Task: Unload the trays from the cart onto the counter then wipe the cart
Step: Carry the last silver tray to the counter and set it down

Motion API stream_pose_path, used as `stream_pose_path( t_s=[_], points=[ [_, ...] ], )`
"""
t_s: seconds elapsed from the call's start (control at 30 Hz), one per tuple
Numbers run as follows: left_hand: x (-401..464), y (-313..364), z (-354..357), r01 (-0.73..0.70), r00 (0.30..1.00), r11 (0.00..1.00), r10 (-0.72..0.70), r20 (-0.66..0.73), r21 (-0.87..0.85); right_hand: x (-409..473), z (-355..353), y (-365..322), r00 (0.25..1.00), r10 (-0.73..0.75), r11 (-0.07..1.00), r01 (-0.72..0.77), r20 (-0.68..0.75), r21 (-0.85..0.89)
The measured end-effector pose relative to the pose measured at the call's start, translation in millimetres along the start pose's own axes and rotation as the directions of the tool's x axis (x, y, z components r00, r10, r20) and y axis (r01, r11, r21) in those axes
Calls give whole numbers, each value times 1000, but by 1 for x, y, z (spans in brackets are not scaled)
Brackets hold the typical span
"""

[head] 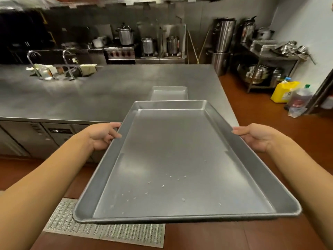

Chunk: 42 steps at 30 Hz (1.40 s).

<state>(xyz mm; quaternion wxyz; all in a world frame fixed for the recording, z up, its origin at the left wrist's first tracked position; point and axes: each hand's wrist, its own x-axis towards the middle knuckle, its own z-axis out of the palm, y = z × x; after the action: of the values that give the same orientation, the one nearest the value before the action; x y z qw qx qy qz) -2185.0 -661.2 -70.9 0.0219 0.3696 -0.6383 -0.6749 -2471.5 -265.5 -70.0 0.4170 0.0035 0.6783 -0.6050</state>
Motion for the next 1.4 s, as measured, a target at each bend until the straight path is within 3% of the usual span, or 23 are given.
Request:
stream_pose_path(
  t_s=[0.43,0.7,1.03,1.17,1.4],
  points=[
    [228,73,-90,84,986,996,-85,-141,-12,205,73,-88,995,80,996,-78,-55,37],
    [354,117,-95,125,988,992,-126,-91,-13,313,84,-133,994,94,995,-93,-51,29],
    [554,175,-77,190,974,982,-190,-125,-11,519,69,-224,988,138,990,-137,-76,20],
    [616,189,-79,177,978,984,-174,-112,8,591,65,-250,991,127,990,-129,-28,-50],
    [694,187,-75,181,974,975,-160,-160,126,676,80,-251,979,109,967,-144,-170,-212]
  ],
)
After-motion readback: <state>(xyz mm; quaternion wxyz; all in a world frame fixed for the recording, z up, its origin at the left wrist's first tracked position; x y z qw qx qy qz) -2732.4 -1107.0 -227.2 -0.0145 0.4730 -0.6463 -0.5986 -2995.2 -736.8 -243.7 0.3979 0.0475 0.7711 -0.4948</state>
